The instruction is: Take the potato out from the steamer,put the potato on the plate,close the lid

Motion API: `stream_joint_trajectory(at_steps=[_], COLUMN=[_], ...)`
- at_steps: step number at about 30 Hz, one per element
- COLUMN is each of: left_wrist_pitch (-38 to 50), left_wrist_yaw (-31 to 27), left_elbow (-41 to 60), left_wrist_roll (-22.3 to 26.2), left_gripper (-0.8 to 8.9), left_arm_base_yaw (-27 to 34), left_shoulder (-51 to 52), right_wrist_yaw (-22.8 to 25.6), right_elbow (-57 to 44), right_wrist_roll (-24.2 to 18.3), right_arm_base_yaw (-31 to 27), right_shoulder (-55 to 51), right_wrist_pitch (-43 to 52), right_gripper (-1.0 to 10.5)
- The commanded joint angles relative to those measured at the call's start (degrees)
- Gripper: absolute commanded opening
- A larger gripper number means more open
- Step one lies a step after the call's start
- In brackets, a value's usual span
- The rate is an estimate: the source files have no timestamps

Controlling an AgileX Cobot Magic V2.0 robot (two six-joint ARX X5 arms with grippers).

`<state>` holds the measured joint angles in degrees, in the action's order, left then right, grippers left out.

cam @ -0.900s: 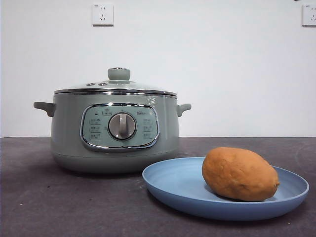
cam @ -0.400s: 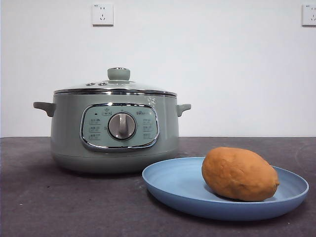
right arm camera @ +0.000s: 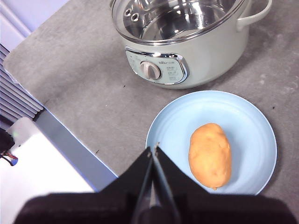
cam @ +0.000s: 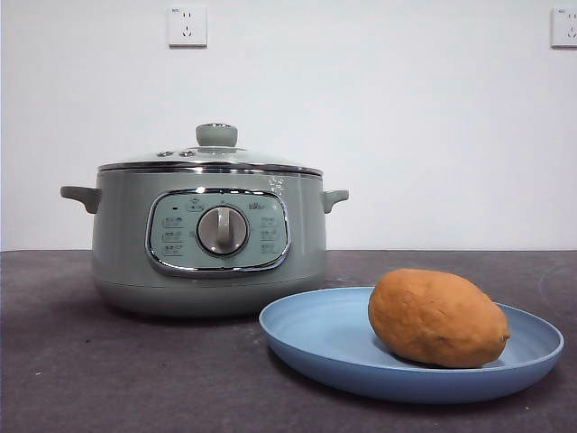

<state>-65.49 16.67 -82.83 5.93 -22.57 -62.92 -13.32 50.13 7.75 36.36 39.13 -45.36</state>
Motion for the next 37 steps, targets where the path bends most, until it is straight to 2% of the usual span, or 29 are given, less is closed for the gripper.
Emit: stream_joint_trajectory(at_steps=[1,5,10,15,18,22,28,37], left_wrist_pitch=[1.14,9.31,27.3,49.66,58.18,64.19,70.27,71.06], left_wrist_yaw=[-0.63,-0.7,0.13,-0.77,-4.96,-8.74,-9.64,-11.19], left_elbow=[-0.15,0.2,6.36,22.12,32.65,45.77,62.86,76.98], left_wrist_roll=[0.68,4.92,6.99,6.99,6.93,5.77,2.34,-1.49], left_gripper=[-0.04,-0.04,-0.04,-0.04,-0.04,-0.04,-0.04,-0.04], left_arm_base_yaw=[0.04,3.72,10.91,18.38,21.31,23.82,26.03,26.08], left_shoulder=[0.17,3.13,11.52,22.62,29.46,37.73,48.02,56.54], right_wrist_yaw=[0.13,0.11,0.15,0.13,0.13,0.15,0.13,0.13], right_elbow=[-0.02,-0.02,-0.02,-0.02,-0.02,-0.02,-0.02,-0.02], right_wrist_roll=[0.31,0.31,0.31,0.31,0.31,0.31,0.31,0.31], right_arm_base_yaw=[0.09,0.09,0.07,0.09,0.09,0.09,0.09,0.09], right_shoulder=[-0.15,-0.15,-0.15,-0.15,-0.17,-0.15,-0.15,-0.15], right_wrist_pitch=[0.22,0.2,-0.09,-0.13,-0.13,-0.13,-0.13,-0.13], right_gripper=[0.0,0.0,0.0,0.0,0.0,0.0,0.0,0.0])
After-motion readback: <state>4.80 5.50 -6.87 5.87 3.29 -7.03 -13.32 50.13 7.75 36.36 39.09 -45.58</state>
